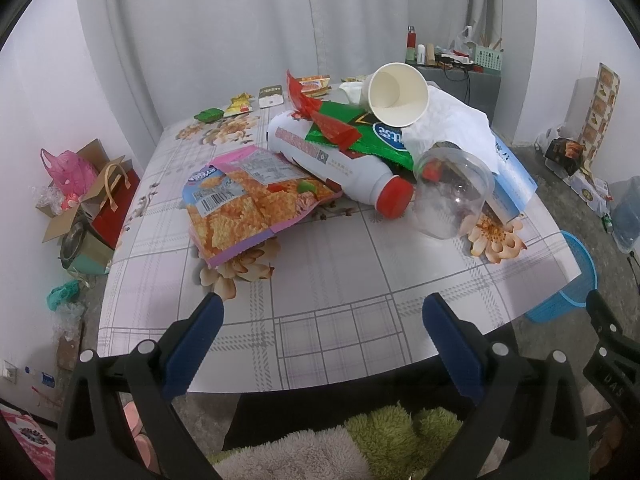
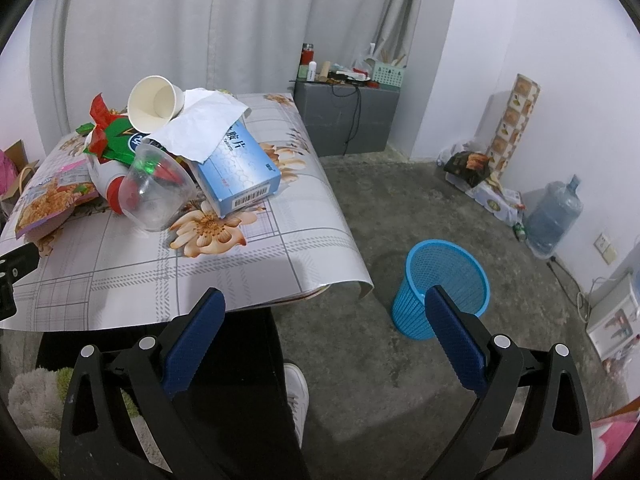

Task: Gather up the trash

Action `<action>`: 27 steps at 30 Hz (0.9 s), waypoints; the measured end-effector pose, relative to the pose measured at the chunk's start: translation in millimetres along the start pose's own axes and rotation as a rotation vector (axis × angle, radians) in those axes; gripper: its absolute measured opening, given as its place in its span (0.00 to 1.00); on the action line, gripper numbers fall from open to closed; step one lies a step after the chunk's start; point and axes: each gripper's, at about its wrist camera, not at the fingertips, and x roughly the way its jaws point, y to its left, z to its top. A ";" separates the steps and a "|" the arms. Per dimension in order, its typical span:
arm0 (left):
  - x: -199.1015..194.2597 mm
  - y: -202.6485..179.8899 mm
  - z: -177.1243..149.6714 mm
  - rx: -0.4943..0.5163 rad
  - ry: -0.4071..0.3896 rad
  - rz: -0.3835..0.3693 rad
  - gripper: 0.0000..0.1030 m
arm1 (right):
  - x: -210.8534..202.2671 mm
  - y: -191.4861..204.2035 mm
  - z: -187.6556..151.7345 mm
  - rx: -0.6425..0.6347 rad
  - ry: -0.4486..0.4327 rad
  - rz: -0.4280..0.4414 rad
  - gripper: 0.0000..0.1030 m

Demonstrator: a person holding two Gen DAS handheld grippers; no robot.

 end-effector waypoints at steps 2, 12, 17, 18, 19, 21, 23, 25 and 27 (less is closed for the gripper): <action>-0.3 0.7 -0.6 0.000 0.001 -0.003 0.95 | 0.4 -0.2 -0.2 0.001 0.000 0.000 0.92; 3.0 16.1 1.0 -0.048 -0.029 -0.042 0.95 | 3.3 2.5 10.1 -0.012 -0.016 -0.007 0.92; 11.2 28.6 24.2 -0.047 -0.050 -0.104 0.95 | 11.7 -6.8 23.2 0.055 -0.006 0.060 0.92; 12.5 30.3 28.9 -0.042 -0.057 -0.114 0.95 | 13.1 -9.3 25.3 0.075 -0.013 0.075 0.92; 15.0 32.6 37.2 -0.033 -0.068 -0.127 0.95 | 13.8 -13.1 29.0 0.108 -0.026 0.088 0.92; 18.3 38.1 49.6 -0.024 -0.088 -0.147 0.95 | 13.5 -15.0 37.2 0.122 -0.054 0.082 0.92; 21.4 43.2 61.5 -0.026 -0.102 -0.173 0.95 | 14.0 -12.3 47.0 0.110 -0.073 0.077 0.92; 23.9 49.7 73.2 -0.033 -0.118 -0.217 0.95 | 15.0 -11.0 58.2 0.108 -0.088 0.084 0.92; 25.6 56.8 85.2 -0.045 -0.142 -0.279 0.95 | 17.7 -12.0 68.0 0.123 -0.092 0.101 0.92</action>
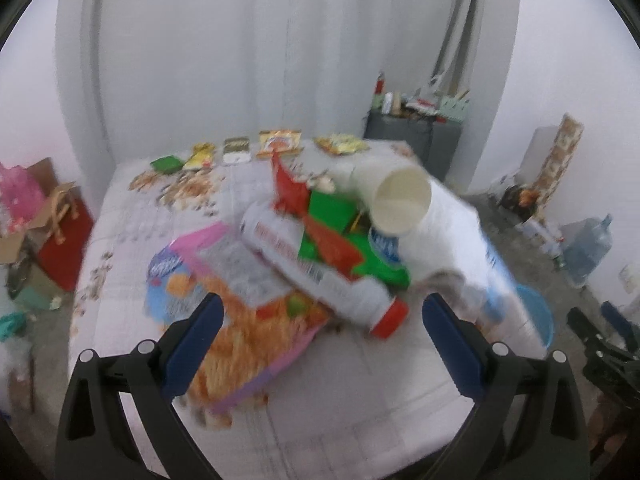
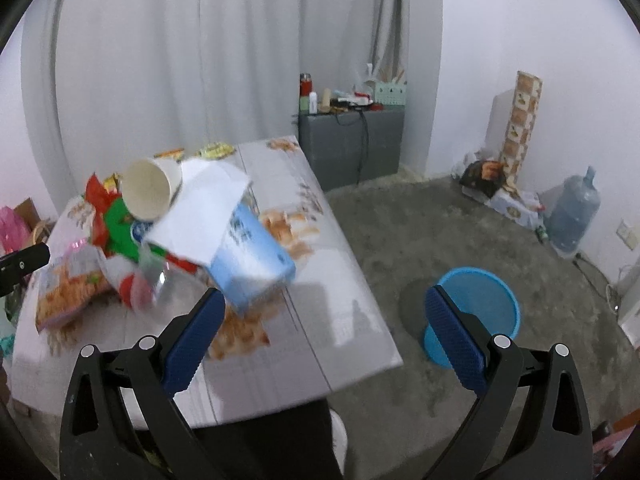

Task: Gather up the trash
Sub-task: 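Grasp the white paper cup with the left gripper while the right gripper grasps the tissue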

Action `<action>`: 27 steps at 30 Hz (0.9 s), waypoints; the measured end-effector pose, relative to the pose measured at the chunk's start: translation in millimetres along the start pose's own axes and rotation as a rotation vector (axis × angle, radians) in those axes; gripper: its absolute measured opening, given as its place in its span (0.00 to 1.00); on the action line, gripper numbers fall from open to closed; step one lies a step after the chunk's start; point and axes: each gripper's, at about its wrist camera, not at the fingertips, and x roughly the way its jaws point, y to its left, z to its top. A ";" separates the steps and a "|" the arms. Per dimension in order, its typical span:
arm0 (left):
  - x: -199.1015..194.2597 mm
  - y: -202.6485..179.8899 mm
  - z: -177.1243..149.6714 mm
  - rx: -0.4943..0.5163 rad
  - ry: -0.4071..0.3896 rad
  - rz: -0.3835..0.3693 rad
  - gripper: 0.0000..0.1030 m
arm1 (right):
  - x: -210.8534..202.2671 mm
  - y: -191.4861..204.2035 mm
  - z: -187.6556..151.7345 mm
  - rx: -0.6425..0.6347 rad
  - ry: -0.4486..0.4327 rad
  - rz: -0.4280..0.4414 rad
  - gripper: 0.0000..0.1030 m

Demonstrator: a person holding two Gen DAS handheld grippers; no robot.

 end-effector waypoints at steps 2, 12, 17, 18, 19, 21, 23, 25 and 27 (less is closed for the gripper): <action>1.5 4.6 9.3 -0.019 -0.024 -0.059 0.95 | 6.4 0.0 9.5 0.028 0.006 0.033 0.92; 34.1 -23.6 56.9 0.114 -0.001 -0.144 0.95 | 60.7 -8.2 53.7 0.203 0.106 0.323 0.87; 50.3 -41.6 68.4 0.225 -0.036 -0.133 0.92 | 106.5 -11.7 77.0 0.280 0.202 0.493 0.83; 53.0 -44.6 70.7 0.249 -0.047 -0.130 0.87 | 115.5 -11.6 80.8 0.296 0.222 0.516 0.82; 57.1 -50.6 72.5 0.290 -0.060 -0.124 0.84 | 127.1 -11.6 84.8 0.317 0.251 0.543 0.81; 67.9 -59.5 75.3 0.355 -0.058 -0.105 0.77 | 144.7 -9.6 91.4 0.328 0.302 0.598 0.79; 80.6 -70.4 74.9 0.432 -0.045 -0.072 0.72 | 163.8 -5.0 94.7 0.333 0.353 0.633 0.78; 93.0 -78.1 72.8 0.490 -0.030 -0.045 0.65 | 181.5 -0.2 95.9 0.350 0.397 0.675 0.73; 105.7 -83.0 71.7 0.525 -0.005 -0.018 0.59 | 194.1 5.9 95.9 0.360 0.432 0.717 0.66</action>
